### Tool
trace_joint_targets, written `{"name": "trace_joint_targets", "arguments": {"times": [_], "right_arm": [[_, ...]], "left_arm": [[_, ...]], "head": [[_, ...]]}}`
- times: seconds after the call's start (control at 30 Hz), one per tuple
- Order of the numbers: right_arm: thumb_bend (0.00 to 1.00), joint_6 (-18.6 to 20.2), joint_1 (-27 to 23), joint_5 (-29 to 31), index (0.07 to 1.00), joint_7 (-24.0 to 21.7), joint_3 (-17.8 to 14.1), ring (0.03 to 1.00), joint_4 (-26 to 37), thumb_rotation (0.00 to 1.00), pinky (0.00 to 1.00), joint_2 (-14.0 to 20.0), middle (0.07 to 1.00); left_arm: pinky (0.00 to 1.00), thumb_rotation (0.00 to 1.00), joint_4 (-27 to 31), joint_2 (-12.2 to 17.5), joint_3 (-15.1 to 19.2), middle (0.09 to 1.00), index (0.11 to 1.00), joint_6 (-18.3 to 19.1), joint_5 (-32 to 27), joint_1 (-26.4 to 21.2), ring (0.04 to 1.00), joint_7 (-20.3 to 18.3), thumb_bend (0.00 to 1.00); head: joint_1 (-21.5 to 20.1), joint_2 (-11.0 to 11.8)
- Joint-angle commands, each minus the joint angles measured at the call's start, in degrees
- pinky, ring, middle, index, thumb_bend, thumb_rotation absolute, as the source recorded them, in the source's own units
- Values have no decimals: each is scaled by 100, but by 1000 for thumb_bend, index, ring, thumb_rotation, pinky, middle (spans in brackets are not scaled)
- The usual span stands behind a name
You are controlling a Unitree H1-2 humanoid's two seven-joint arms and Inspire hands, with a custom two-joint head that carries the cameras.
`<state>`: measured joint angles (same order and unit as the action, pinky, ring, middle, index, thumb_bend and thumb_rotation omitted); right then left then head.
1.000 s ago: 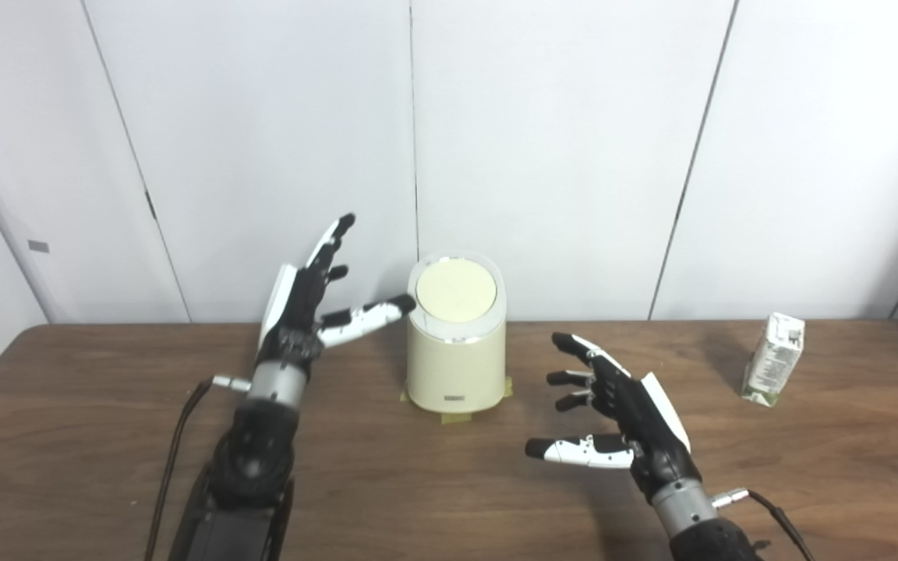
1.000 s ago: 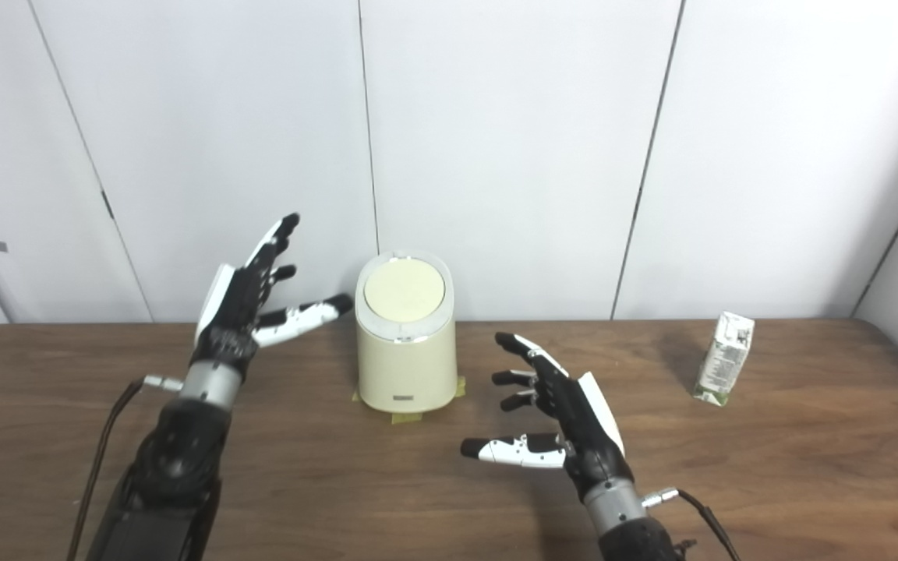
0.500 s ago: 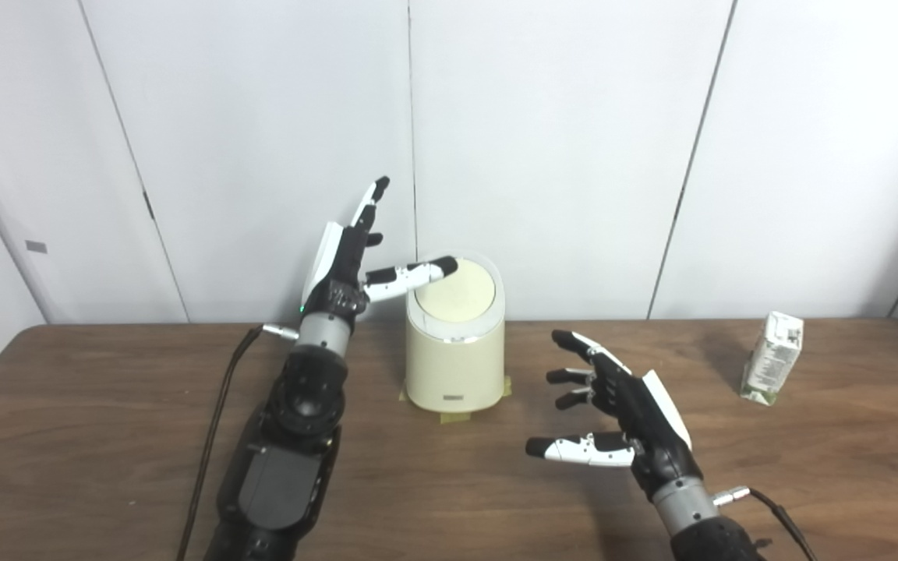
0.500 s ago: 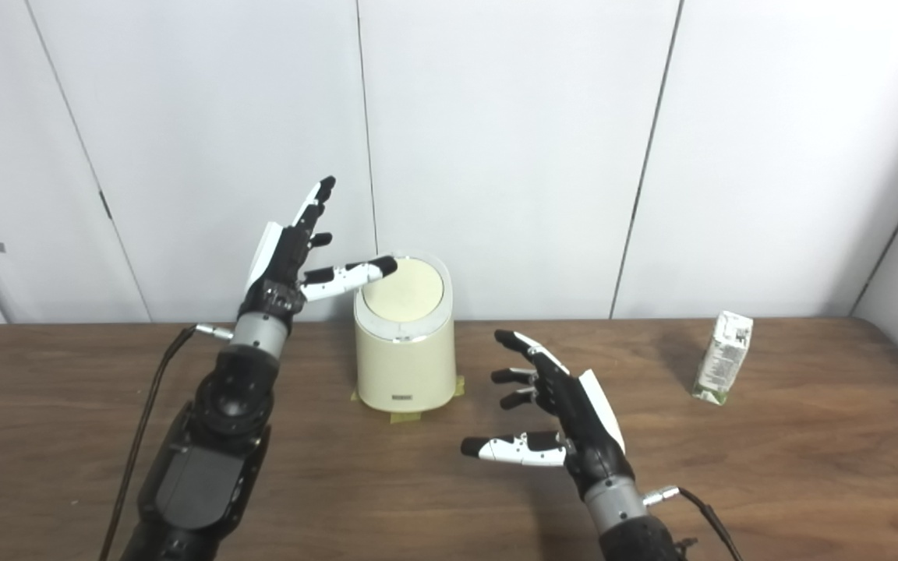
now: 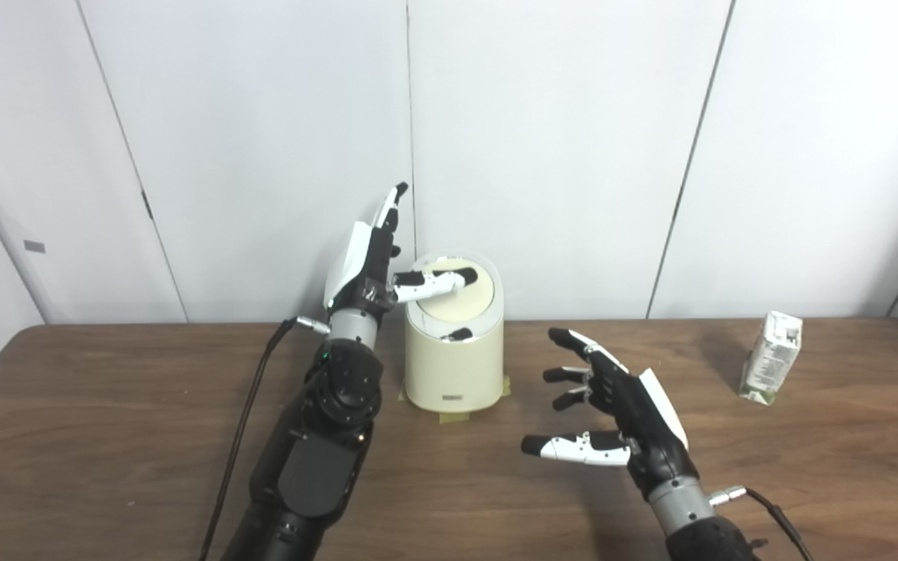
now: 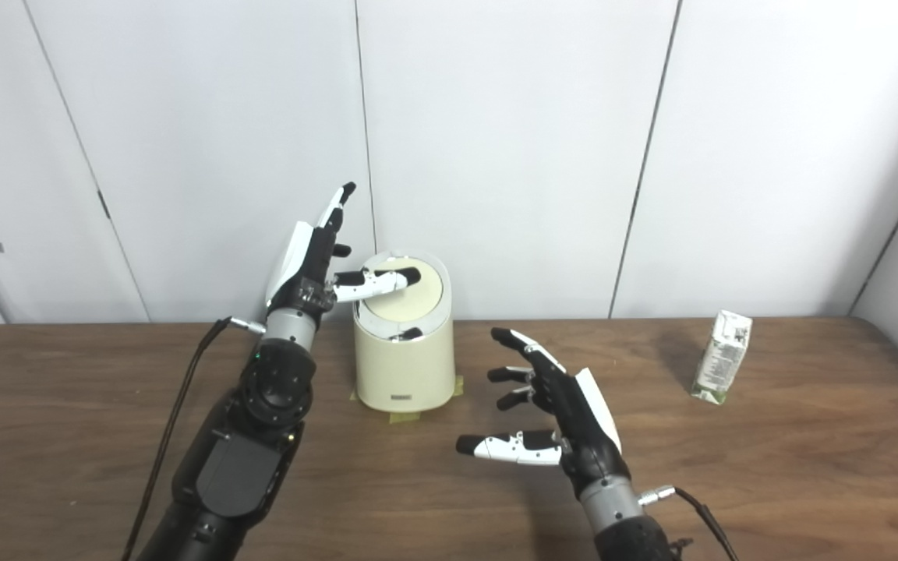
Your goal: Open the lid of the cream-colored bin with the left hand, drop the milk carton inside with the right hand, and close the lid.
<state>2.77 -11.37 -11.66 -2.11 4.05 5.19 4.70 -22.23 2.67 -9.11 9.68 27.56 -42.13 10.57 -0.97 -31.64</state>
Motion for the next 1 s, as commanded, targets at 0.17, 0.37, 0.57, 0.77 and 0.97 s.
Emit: {"name": "trace_joint_targets", "arguments": {"times": [0.17, 0.37, 0.57, 0.77, 0.97], "right_arm": [[758, -170, -210, -18, 820, 86, -12, 711, 218, 84, 549, -53, 880], [759, -183, -211, -19, 823, 66, -12, 713, 228, 109, 544, -36, 885], [762, -144, -210, 27, 822, 56, -28, 713, 239, 99, 543, -49, 886], [752, -187, -202, 67, 825, 42, -34, 718, 209, 91, 539, -35, 891], [756, -187, -203, 0, 828, 58, -18, 713, 206, 127, 542, -24, 887]], "left_arm": [[772, 225, -38, 217, -302, 1000, 1000, 59, 549, -349, 986, 192, 876], [779, 170, -57, 270, -382, 1000, 1000, 32, 693, -317, 994, 258, 835], [783, 145, -100, 304, -466, 1000, 1000, 28, 815, -278, 991, 239, 846], [830, 269, -398, 469, -1032, 1000, 1000, 127, 1789, -283, 966, 818, 992], [863, 283, -597, 609, -1416, 1000, 1000, 348, 2322, -314, 998, 857, 1000]], "head": [[-10, -16], [-7, -29], [0, -4], [7, 8], [4, 12]]}}
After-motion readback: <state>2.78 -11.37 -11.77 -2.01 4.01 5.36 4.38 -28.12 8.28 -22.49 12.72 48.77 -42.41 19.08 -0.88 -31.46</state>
